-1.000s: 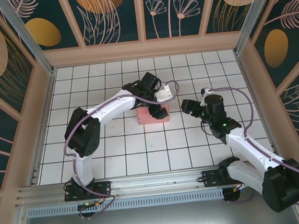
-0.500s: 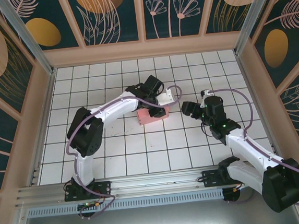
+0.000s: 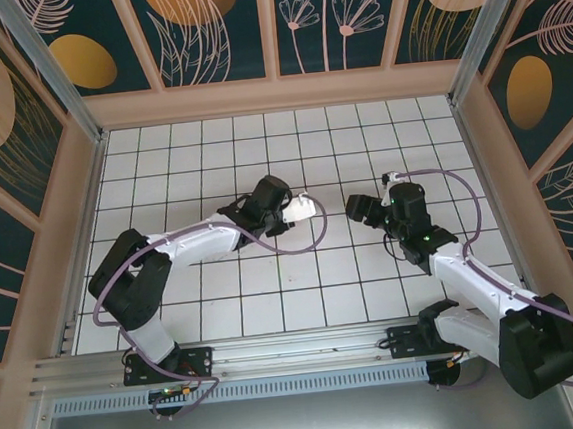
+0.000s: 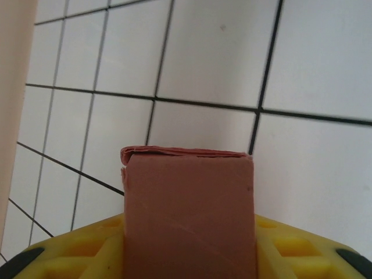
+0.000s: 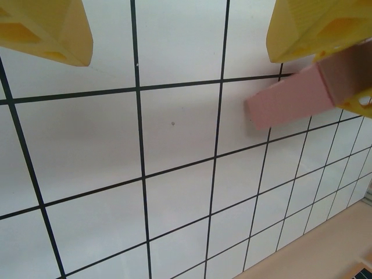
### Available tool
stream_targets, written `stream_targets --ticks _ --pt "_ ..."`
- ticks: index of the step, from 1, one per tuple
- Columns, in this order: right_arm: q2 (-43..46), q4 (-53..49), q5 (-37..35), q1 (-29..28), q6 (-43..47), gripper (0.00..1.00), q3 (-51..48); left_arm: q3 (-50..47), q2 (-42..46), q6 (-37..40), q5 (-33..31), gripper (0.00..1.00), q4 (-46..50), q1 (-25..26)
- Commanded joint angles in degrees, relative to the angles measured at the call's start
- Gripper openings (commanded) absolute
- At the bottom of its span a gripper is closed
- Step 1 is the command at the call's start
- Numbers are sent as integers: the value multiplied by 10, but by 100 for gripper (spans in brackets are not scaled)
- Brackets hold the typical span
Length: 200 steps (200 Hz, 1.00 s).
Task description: Fold the paper box
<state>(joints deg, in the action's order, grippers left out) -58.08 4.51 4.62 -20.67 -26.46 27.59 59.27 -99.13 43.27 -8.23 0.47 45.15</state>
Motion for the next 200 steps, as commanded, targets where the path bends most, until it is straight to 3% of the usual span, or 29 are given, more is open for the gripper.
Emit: stream_targets --ticks 1,29,44,55,69,78,117,143,180,200 --pt "1 18 3 4 -3 79 -6 -32 22 60 -5 46 -87 9" --pt "-8 23 4 4 -4 78 -7 -70 18 92 -38 49 -105 24" --pt "-15 25 6 4 -5 78 -5 -75 25 79 -33 55 -100 24" --pt "-18 29 7 4 -7 78 -4 -76 36 62 -25 67 -97 24" --pt "-21 32 8 5 -7 78 -2 -67 53 15 -4 91 -86 23" --pt "-23 34 9 4 -7 78 0 -65 67 -13 17 98 -86 24" --pt "-32 37 -21 10 24 88 19 -119 146 -173 103 99 -188 -1" --pt "-37 39 -36 21 53 92 34 -162 187 -228 116 99 -224 -21" --pt "-44 97 -74 44 150 96 37 -238 263 -342 74 99 -283 -100" --pt "-48 161 -104 63 201 96 21 -296 317 -368 7 99 -316 -136"
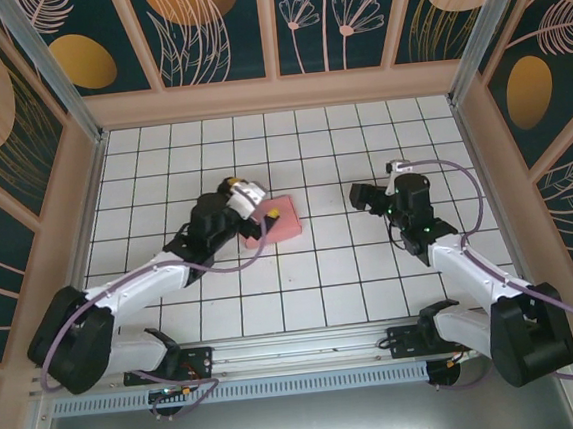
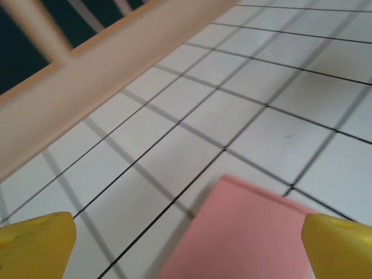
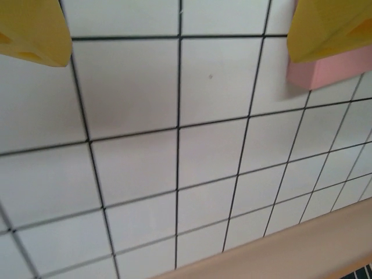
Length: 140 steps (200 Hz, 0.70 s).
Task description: Fold the paper box
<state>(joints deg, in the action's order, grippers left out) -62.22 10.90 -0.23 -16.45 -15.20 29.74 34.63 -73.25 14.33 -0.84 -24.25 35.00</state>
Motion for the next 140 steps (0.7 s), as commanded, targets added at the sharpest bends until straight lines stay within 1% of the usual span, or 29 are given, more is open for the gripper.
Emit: stream_targets --ticks 1,9,29,43,57,78,102,118,129,140 --pt "-7 100 -56 22 89 96 -1 -52 59 -80 -70 99 -72 -37" --pt "-12 126 -61 36 102 97 -8 -74 77 -94 -92 99 -85 -60" --pt "-35 215 -68 69 135 96 -39 -105 97 -156 -90 99 -97 -147" --pt "-57 271 -74 98 157 98 -60 -126 94 -174 -107 99 -134 -190" --pt "-85 336 -65 130 154 98 -84 -145 77 -173 -137 99 -181 -217" --pt "-131 447 -31 162 145 99 -121 -151 29 -173 -154 99 -219 -261" --pt "-188 520 -21 165 152 99 -139 -185 -31 -161 -133 99 -346 -289" --pt "-226 576 -16 166 155 99 -153 -193 -74 -157 -129 99 -407 -302" --pt "-249 612 -10 167 154 99 -162 -197 -98 -177 -116 99 -433 -323" --pt "-258 625 -9 175 147 99 -168 -209 -122 -197 -89 99 -471 -345"
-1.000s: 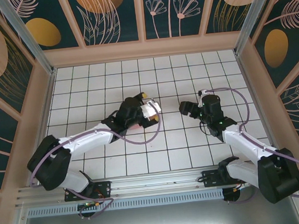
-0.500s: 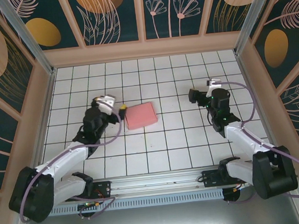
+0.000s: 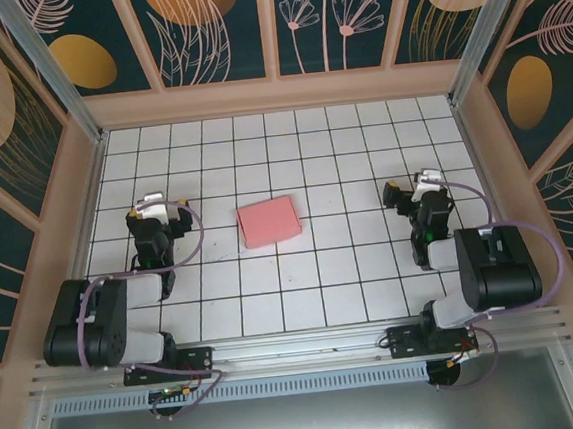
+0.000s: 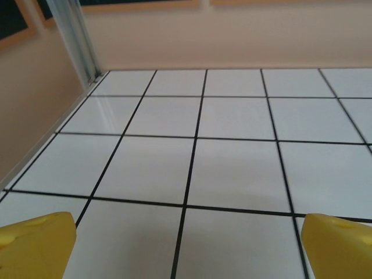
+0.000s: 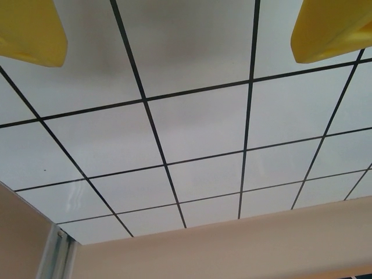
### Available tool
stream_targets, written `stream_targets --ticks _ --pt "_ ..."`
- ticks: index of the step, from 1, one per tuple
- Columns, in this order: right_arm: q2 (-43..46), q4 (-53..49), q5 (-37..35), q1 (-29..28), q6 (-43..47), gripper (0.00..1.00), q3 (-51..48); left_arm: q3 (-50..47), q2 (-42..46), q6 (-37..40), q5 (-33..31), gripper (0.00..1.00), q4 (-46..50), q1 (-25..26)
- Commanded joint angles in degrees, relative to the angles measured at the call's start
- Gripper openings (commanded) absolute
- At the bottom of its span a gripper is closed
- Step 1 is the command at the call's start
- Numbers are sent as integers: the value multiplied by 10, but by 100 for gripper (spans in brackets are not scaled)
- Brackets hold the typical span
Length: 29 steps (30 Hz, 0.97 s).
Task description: Fold the paper box
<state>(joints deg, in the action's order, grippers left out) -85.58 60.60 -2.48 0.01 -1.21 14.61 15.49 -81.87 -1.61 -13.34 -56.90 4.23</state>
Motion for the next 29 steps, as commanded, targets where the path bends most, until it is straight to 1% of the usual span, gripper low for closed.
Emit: stream_targets --ticks 1,2,3,6,10,14,29 --pt "-27 132 14 10 7 99 -18 -18 -38 -39 37 99 -148 -39" --pt "-40 163 13 12 6 99 -24 -28 -52 -47 45 99 -177 -45" --pt "-33 138 14 14 3 99 -19 -34 -51 -46 49 99 -190 -46" --pt "-33 135 14 19 0 99 -17 -24 -50 -42 46 99 -166 -45" --pt "-34 137 14 19 0 99 -17 -26 -51 -42 46 99 -171 -45" --pt "-35 139 13 19 0 99 -17 -17 -51 -27 87 99 -153 -45" --pt "-35 138 13 19 0 99 -18 -17 -51 -27 86 99 -152 -45"
